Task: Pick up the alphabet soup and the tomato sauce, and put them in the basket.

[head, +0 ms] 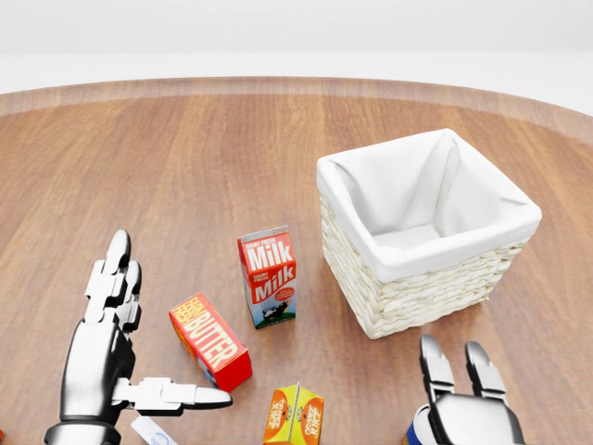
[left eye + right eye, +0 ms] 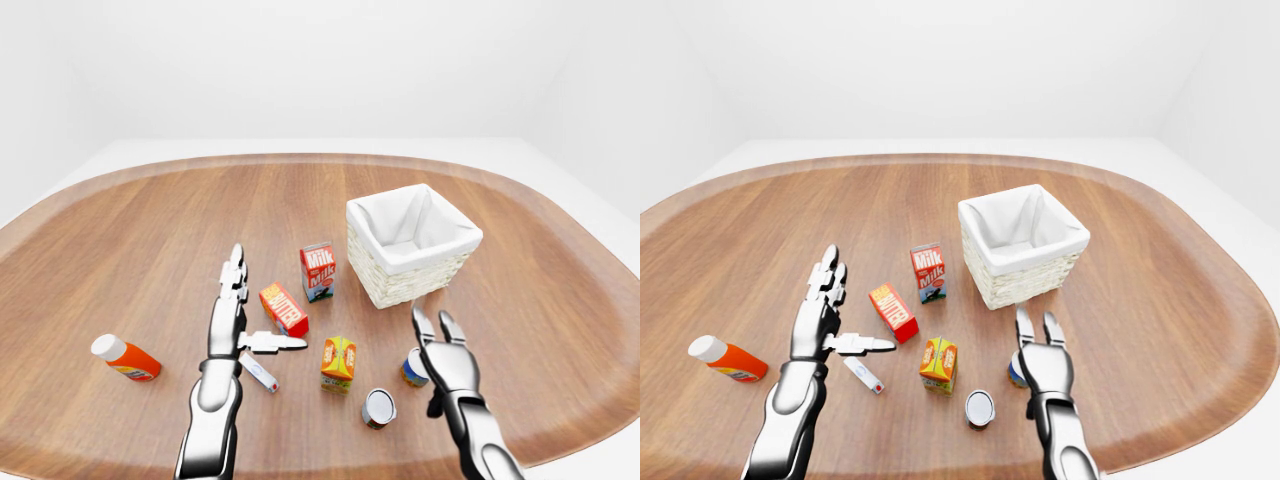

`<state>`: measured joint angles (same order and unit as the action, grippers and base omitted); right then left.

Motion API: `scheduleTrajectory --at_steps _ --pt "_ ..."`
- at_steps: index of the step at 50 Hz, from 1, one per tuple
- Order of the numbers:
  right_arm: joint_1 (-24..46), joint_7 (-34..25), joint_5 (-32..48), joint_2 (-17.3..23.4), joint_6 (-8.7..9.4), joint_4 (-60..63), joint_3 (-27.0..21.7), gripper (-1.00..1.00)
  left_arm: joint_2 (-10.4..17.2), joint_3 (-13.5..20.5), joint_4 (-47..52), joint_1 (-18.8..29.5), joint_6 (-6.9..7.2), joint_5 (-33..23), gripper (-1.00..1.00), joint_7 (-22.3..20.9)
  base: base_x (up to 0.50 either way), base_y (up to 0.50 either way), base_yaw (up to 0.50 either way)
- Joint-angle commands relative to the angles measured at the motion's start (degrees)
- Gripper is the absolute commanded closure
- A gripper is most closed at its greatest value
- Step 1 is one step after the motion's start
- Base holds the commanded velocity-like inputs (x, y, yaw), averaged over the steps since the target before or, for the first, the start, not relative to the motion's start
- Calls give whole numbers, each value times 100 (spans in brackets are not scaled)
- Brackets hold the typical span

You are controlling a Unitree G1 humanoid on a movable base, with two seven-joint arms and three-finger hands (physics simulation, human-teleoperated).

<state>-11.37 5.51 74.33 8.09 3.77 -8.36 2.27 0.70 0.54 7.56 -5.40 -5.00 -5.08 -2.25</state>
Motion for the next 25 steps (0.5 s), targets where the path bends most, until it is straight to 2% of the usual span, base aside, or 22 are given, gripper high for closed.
scheduleTrajectory --at_steps 1,25 --pt "141 151 -49 25 31 -345 64 -100 4 10 -40 29 0 23 -100 -10 0 0 0" --pt "385 331 -155 55 42 -841 131 -100 4 10 -40 29 0 23 -100 -9 0 0 0"
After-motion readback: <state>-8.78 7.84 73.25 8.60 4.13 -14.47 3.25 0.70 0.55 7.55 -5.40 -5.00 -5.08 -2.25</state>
